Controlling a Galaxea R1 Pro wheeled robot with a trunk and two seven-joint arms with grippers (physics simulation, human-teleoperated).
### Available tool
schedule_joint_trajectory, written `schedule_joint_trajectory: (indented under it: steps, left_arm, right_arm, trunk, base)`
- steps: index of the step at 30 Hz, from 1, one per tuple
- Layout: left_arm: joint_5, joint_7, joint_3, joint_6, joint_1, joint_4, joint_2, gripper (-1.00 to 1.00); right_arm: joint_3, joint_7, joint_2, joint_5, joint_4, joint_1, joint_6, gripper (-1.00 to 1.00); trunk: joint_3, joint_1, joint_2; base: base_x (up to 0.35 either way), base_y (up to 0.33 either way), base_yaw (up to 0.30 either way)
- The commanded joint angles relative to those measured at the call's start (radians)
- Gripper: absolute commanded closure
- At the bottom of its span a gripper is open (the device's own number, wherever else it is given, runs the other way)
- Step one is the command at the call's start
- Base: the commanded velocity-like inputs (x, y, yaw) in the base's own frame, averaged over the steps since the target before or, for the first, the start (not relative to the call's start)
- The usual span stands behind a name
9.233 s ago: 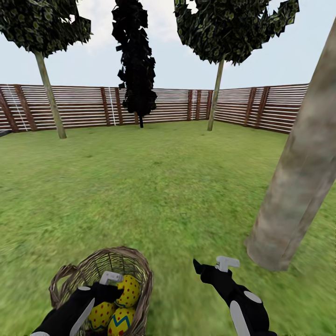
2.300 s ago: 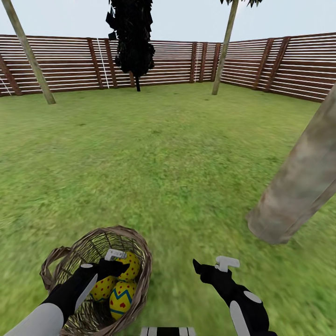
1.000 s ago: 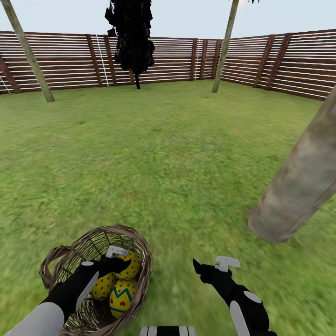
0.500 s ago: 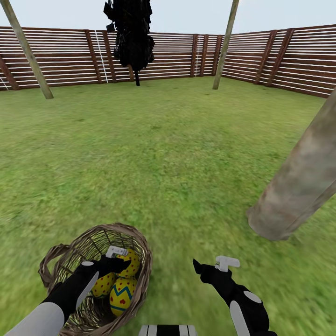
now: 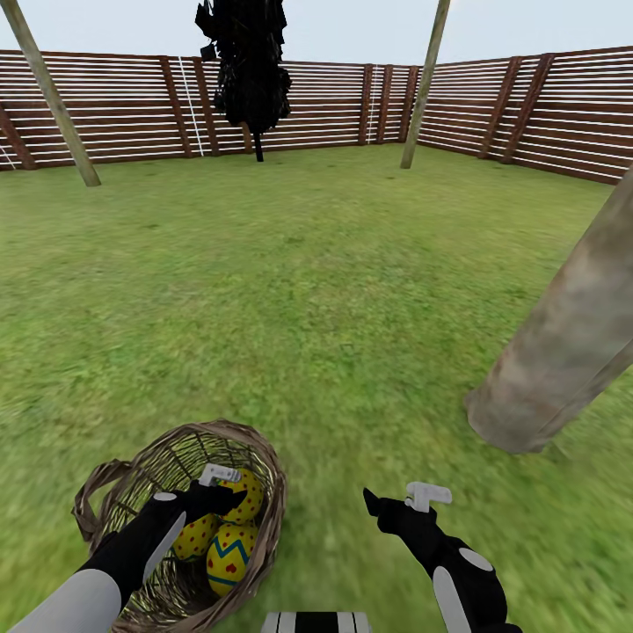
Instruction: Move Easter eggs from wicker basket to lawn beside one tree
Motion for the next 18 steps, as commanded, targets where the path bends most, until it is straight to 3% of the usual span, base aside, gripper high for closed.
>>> schedule_joint_trajectory:
  steps: [1,9,13,18]
  left_arm:
    - [0.01,0.002,-0.005,0.007,-0.001,-0.001,0.001,-1.0]
    - [0.01,0.003,-0.005,0.007,-0.001,0.0,0.003,-1.0]
    - [0.01,0.005,-0.005,0.007,-0.001,0.001,0.003,-1.0]
    - [0.01,0.016,-0.005,0.007,-0.001,0.002,0.004,-1.0]
  right_arm:
    - [-0.001,-0.001,0.0,-0.004,-0.001,0.0,0.005,-1.0]
    - [-0.001,-0.001,0.0,-0.004,-0.001,0.0,0.005,-1.0]
    - [-0.001,-0.001,0.0,-0.004,-0.001,0.0,0.005,-1.0]
    - [-0.001,-0.001,0.0,-0.004,-0.001,0.0,0.005,-1.0]
  trunk:
    - [-0.001,0.0,0.0]
    - [-0.001,0.0,0.0]
    - [-0.016,0.002,-0.001]
    - [-0.016,0.002,-0.001]
  base:
    - [0.0,0.0,0.0]
    - [0.0,0.0,0.0]
    - [0.0,0.0,0.0]
    - [0.0,0.0,0.0]
